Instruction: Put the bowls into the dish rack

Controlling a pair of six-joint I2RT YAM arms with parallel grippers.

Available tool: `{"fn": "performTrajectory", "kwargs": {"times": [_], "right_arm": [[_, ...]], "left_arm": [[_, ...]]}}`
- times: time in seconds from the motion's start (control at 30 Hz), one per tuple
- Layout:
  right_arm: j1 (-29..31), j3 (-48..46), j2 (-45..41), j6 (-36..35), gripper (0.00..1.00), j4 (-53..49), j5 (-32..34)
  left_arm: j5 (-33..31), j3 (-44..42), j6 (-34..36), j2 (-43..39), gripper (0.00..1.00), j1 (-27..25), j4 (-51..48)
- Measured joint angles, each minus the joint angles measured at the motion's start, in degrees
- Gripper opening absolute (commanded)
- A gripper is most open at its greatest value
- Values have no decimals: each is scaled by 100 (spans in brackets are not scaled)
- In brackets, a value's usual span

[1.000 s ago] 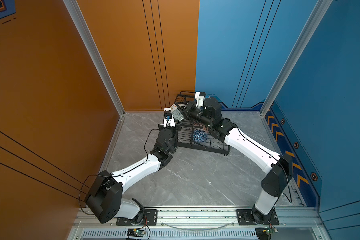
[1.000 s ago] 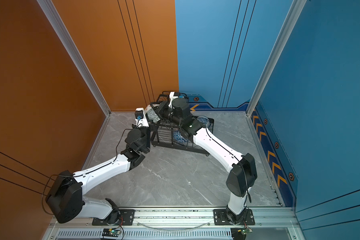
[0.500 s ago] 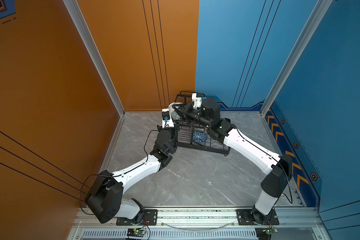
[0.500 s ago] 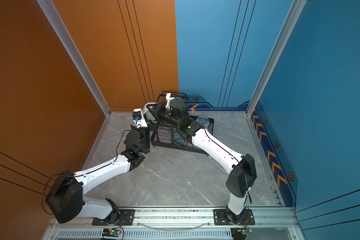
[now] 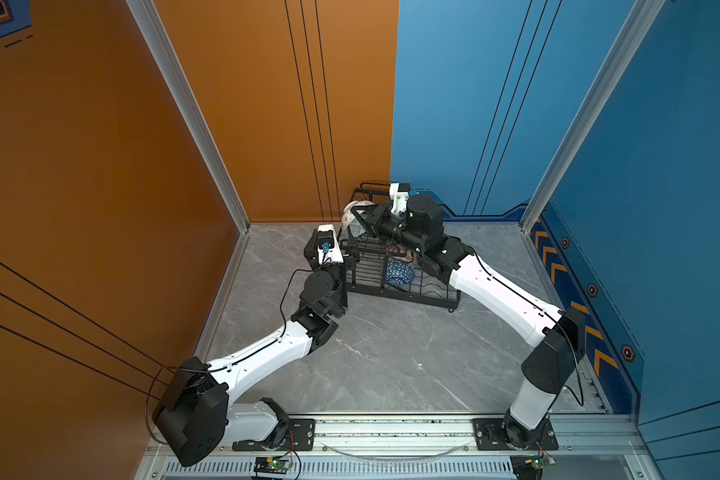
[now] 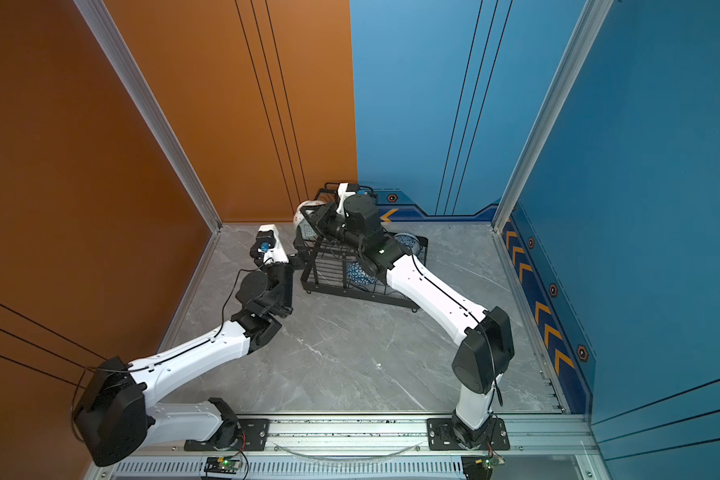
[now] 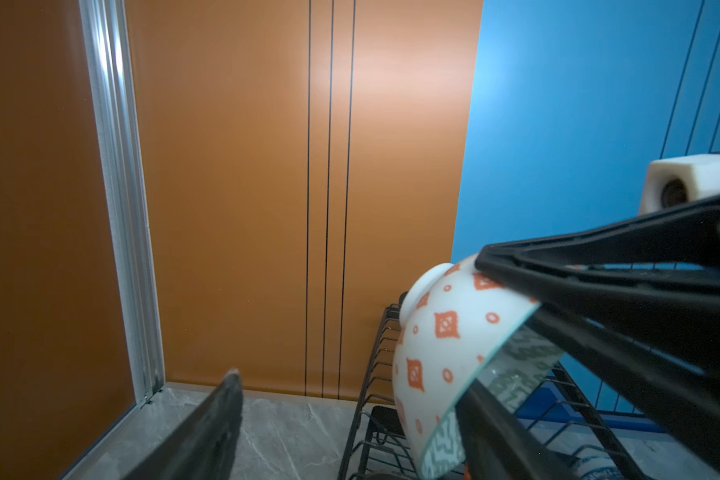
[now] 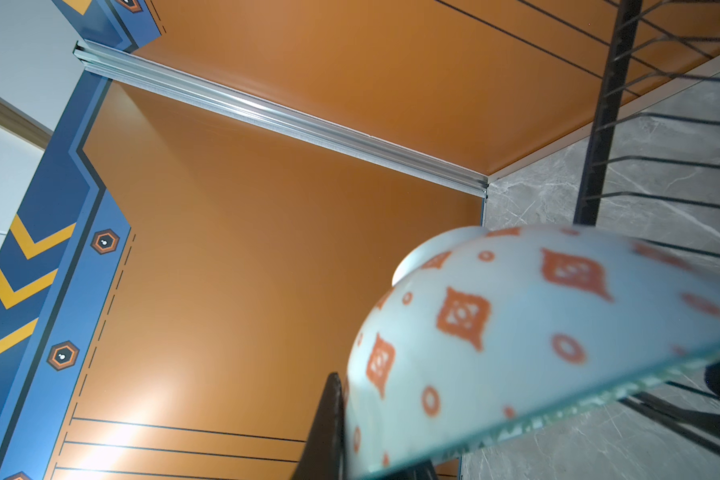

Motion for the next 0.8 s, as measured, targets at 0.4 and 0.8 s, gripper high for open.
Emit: {"fn": "performTrajectory", "kwargs": {"times": [0.4,0.8], "right_arm": [[-553,-417,-439,-326,0,-33,243],[-1891,-2966,-2612,-407,0,846,525]], "left_arm": [[555,48,-850,-940,98,22,-1368],[2699,1095,-2081,-372,98,-22,-2833]]}}
